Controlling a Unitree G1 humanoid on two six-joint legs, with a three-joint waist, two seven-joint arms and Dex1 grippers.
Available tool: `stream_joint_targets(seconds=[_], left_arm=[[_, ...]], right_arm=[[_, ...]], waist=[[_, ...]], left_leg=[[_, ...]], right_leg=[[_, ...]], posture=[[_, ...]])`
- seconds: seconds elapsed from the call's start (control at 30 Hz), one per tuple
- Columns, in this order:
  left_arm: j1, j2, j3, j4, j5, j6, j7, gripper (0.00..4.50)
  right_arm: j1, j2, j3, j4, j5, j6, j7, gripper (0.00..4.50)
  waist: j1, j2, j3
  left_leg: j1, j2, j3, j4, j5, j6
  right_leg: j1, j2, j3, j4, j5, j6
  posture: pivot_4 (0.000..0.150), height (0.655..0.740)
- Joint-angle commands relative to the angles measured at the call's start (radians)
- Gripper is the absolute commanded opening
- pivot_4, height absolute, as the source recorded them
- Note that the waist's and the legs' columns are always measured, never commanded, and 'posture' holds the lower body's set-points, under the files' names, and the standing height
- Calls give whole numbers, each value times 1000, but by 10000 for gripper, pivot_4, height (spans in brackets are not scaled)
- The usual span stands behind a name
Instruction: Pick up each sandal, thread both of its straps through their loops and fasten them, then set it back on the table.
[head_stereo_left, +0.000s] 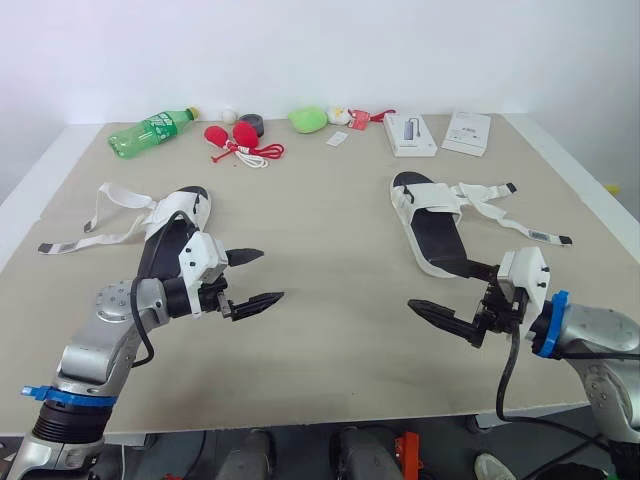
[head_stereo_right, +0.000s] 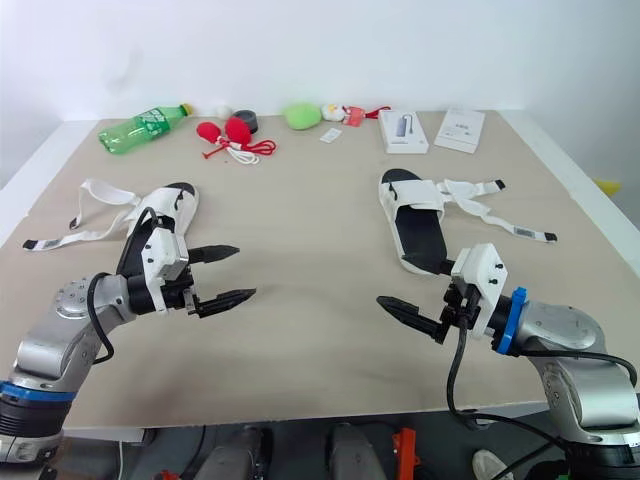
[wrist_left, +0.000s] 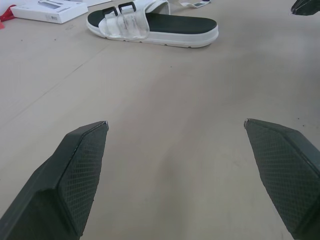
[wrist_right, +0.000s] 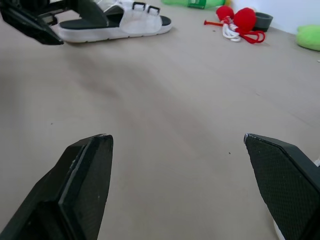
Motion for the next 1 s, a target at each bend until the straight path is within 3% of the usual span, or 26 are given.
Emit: stream_joint_targets(seconds=[0.03,0.23,0.5,0.73,1.0], left_arm=[[-22,-8,-2,-33,-17,3,4,44849],[-66,-23,-45,-42,-34,-38,-84,44849],[-154,-84,-145,1,-27,-63,-170,44849],[-181,-140,-172,36,-10,-69,-151,44849],[-165,-142,-165,17,-22,-53,-151,44849]], right_arm=[[-2,-3,-47,-44,16,29,-51,45000],[-51,30,-68,-43,23,138,-216,45000],[-324,157,51,73,-64,346,-513,45000],[-480,286,142,247,-195,342,-647,45000],[-601,323,140,464,-272,255,-664,45000]], waist=[[0,0,0],[0,0,0],[-6,0,0],[-6,0,0],[-6,0,0]], left_leg=[[0,0,0,0,0,0],[0,0,1,0,0,0],[2,4,10,1,0,0],[1,7,12,0,0,0],[0,6,13,0,0,1]], right_leg=[[0,0,0,0,0,0],[0,1,2,0,0,0],[-1,5,8,0,4,1],[-3,15,14,0,5,1],[-4,14,15,0,6,1]], posture=[[1500,7400],[1500,7400],[1500,7400],[1500,7400],[1500,7400]])
